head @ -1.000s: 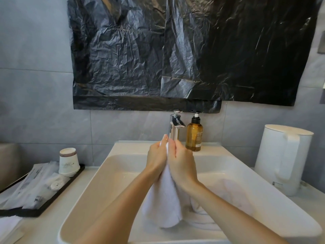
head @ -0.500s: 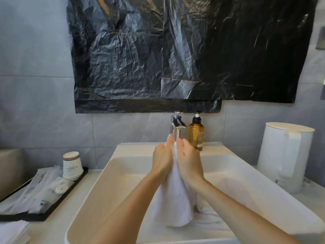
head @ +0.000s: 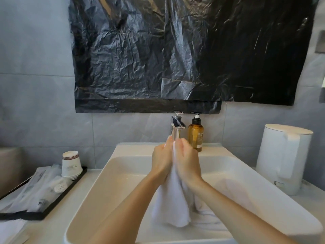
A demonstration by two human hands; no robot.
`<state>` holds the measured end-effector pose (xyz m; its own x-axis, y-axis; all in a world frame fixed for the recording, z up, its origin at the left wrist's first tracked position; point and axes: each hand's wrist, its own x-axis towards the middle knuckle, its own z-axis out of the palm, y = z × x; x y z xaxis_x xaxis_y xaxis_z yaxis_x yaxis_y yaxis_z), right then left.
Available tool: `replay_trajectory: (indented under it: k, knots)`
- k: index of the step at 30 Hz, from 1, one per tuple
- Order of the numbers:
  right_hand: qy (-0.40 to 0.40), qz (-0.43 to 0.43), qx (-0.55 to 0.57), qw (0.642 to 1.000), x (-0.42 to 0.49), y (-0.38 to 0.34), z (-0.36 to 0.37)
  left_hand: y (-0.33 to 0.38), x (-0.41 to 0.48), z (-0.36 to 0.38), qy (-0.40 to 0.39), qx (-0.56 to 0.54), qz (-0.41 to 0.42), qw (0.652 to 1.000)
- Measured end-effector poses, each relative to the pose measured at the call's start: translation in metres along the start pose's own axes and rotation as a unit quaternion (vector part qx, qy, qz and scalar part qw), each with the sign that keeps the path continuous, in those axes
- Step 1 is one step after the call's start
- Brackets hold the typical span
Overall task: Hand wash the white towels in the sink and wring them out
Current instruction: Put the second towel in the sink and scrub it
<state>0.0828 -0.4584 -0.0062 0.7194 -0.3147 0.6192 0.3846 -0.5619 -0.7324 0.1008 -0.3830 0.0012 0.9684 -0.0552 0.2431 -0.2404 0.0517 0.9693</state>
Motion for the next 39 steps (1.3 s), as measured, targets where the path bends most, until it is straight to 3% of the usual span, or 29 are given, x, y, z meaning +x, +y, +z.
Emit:
replay_trajectory:
  k: [1,5,9,12,16,20,24,28,32,35,37,39]
  knots:
    - [-0.017,-0.018,0.0,1.0,-0.005,0.0,0.002,0.0,0.002,-0.002,0.012,0.004,0.0,1.0]
    - [0.039,0.086,-0.003,0.996,0.016,0.006,-0.002,-0.001,-0.006,0.004,-0.049,0.0,0.012,0.999]
    - [-0.026,-0.003,-0.015,1.0,0.0,0.01,0.002,-0.001,0.0,-0.001,-0.002,0.018,0.011,1.0]
    - [0.023,0.094,0.011,0.995,0.017,0.01,-0.001,-0.002,-0.005,0.004,-0.052,0.017,0.021,0.998]
    - [-0.024,-0.012,0.004,1.0,-0.003,0.009,0.004,-0.002,0.003,-0.001,-0.004,0.024,0.006,1.0]
    - [0.041,0.117,0.02,0.992,0.019,0.008,-0.001,-0.006,-0.004,0.006,-0.074,0.004,0.021,0.997]
    - [-0.017,-0.007,0.03,0.999,-0.005,0.004,-0.001,-0.005,0.005,0.0,-0.01,0.027,0.023,0.999]
    - [0.045,0.088,0.037,0.994,0.015,0.005,-0.001,-0.007,0.0,0.004,-0.064,0.016,0.015,0.998]
    - [-0.01,-0.033,0.017,0.999,-0.004,0.003,0.001,-0.006,0.006,-0.001,-0.006,0.037,0.017,0.999]
    - [0.039,0.081,0.028,0.996,0.015,0.004,-0.003,-0.005,0.0,0.005,-0.054,0.012,0.016,0.998]
    - [0.037,0.039,0.007,0.999,0.008,0.006,-0.003,-0.005,0.0,0.005,-0.039,0.015,0.018,0.999]
    - [-0.015,-0.027,0.006,1.0,-0.007,0.004,0.001,-0.006,0.005,-0.001,-0.009,0.021,0.011,1.0]
